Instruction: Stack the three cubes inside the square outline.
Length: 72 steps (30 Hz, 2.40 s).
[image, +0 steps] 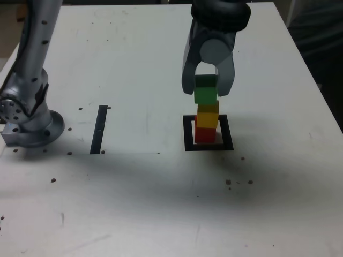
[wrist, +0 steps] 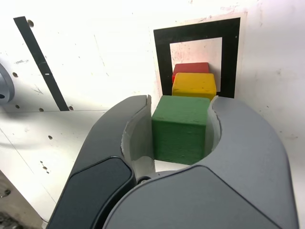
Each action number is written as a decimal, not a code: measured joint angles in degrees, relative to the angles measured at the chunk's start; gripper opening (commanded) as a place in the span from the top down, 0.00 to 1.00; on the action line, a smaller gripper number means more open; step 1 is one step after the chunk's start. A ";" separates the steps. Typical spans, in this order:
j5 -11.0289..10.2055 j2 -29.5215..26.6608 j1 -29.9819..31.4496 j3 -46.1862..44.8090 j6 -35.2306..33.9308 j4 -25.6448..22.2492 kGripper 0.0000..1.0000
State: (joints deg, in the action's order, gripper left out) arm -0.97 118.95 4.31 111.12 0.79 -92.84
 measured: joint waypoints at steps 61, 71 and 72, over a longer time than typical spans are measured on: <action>-3.56 -26.88 0.03 -40.94 -6.26 12.68 0.00; -1.89 -32.31 0.04 -57.03 -7.09 22.73 0.01; -1.83 -32.52 0.03 -58.37 -7.10 23.82 0.01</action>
State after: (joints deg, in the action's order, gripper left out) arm -2.81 86.42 4.34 52.75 -6.31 -69.02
